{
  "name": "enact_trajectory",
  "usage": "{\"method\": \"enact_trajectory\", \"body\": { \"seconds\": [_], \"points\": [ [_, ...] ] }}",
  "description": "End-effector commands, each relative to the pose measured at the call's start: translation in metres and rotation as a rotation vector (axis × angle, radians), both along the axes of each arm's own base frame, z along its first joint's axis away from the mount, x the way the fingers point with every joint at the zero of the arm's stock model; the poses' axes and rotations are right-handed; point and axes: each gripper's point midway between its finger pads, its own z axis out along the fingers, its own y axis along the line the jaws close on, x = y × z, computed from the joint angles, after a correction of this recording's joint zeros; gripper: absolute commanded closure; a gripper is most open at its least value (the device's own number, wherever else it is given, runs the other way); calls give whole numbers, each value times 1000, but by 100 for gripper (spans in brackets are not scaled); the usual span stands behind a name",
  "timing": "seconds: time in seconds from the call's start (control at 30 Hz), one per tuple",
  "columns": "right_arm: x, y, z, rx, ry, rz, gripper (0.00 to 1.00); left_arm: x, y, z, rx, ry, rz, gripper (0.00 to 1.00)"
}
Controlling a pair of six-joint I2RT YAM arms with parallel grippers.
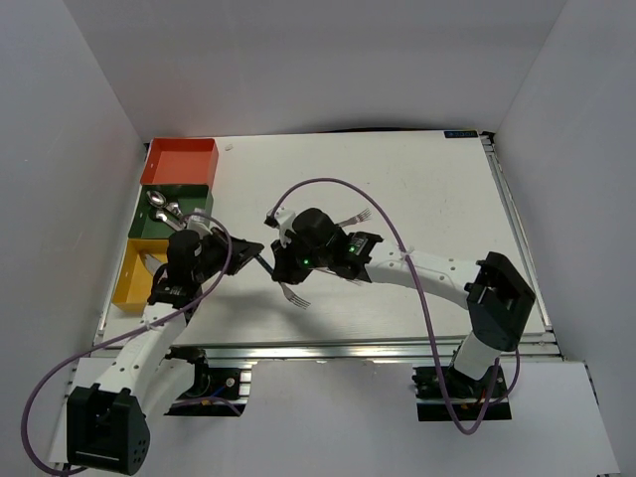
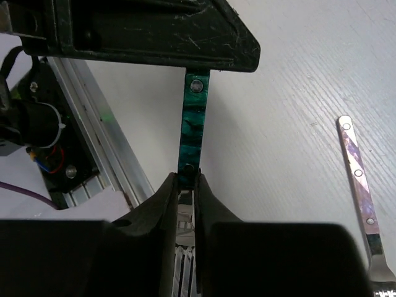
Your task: Sort the eating utensils into containers
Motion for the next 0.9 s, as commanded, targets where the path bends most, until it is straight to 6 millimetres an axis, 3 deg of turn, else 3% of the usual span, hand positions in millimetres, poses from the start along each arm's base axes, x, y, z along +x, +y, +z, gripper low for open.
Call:
{"method": "enact_trajectory", "body": {
  "seconds": [0.0, 0.03, 0.07, 0.1, 0.13, 0.17, 0.2, 0.23, 0.27, 0.3, 0.33, 0.37, 0.43, 0.47, 0.53, 0.57, 0.6, 0.67, 0.7, 0.77, 0.8, 0.87],
  "points": [
    [7, 16, 52, 142, -65, 5, 82, 17, 6, 27, 73, -100, 20, 100],
    [14, 12, 51, 133, -74, -39, 64, 18, 12, 22, 114, -63, 41, 100],
    [24, 4, 50, 127, -73, -80, 13, 27, 25, 24, 176, -58, 109, 100],
    [27, -8, 49, 119, -71, -120, 11, 39, 35, 49, 247, -114, 141, 100],
    [36, -21, 46, 108, -57, -190, 11, 42, 44, 41, 314, -58, 166, 100],
    [53, -38, 44, 106, -47, -258, 11, 50, 53, 48, 367, -62, 195, 100],
    [53, -57, 39, 103, -33, -298, 11, 60, 76, 54, 490, -69, 274, 100],
    [59, -71, 36, 103, -8, -352, 11, 70, 86, 84, 544, -97, 315, 100],
    [70, -91, 33, 100, 3, -407, 11, 83, 97, 82, 643, -76, 324, 100],
    [71, -104, 43, 125, -6, -428, 11, 94, 116, 93, 725, -71, 405, 100],
    [69, -118, 30, 105, 13, -443, 11, 108, 123, 130, 753, -119, 451, 100],
    [70, -133, 30, 105, 12, -463, 11, 126, 141, 120, 859, -57, 479, 100],
    [69, -145, 30, 95, 0, -472, 11, 153, 153, 136, 909, -55, 521, 100],
    [69, -152, 29, 85, -15, -474, 11, 182, 165, 151, 924, -59, 558, 100],
    [62, -159, 28, 71, -19, -465, 11, 209, 182, 161, 939, -48, 604, 100],
    [59, -162, 22, 57, -17, -459, 11, 223, 196, 197, 922, -103, 674, 100],
    [56, -165, 21, 56, -14, -454, 11, 249, 203, 174, 950, -55, 670, 100],
    [48, -168, 12, 47, 2, -439, 11, 271, 220, 177, 997, -46, 704, 100],
    [47, -168, 14, 59, -4, -432, 11, 294, 222, 180, 1005, -69, 719, 100],
    [43, -169, 9, 60, 2, -423, 11, 312, 227, 181, 1031, -93, 744, 100],
    [41, -170, 5, 56, 7, -419, 11, 315, 250, 181, 1050, -86, 781, 100],
    [38, -168, 2, 60, 12, -402, 11, 329, 261, 174, 1055, -119, 818, 100]
  ]
}}
